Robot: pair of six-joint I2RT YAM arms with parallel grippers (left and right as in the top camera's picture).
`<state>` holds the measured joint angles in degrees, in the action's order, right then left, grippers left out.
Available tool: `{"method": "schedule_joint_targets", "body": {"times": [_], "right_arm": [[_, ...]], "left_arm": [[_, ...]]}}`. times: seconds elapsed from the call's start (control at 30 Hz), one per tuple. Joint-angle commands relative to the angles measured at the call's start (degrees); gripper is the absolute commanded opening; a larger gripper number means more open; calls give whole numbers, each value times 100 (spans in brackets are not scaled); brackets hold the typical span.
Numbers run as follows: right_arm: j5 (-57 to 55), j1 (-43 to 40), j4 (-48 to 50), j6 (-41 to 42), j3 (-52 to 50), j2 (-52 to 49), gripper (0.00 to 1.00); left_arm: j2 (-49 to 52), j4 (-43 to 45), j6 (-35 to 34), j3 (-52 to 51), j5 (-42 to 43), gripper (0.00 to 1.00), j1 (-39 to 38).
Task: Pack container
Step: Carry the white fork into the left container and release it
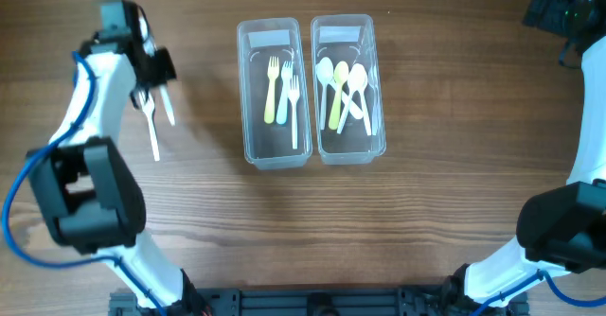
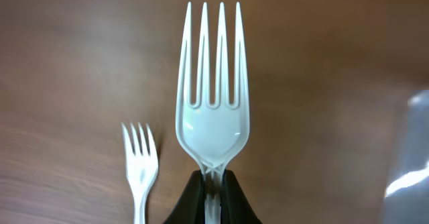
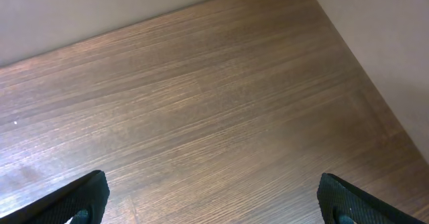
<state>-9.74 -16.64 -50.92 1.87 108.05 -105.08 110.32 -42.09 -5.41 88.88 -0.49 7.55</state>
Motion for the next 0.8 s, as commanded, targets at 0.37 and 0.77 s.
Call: {"method": "schedule_joint_targets", "body": {"times": [0.37,0.77], "right_arm": [[-101,28,31,-35,-11,-57,100],[-101,28,33,-35,-11,-57,100]], "left_arm": [[-909,-334,-1185,483,348,4,-1836],[166,-699,-1182,483,348,7,-2649]]}}
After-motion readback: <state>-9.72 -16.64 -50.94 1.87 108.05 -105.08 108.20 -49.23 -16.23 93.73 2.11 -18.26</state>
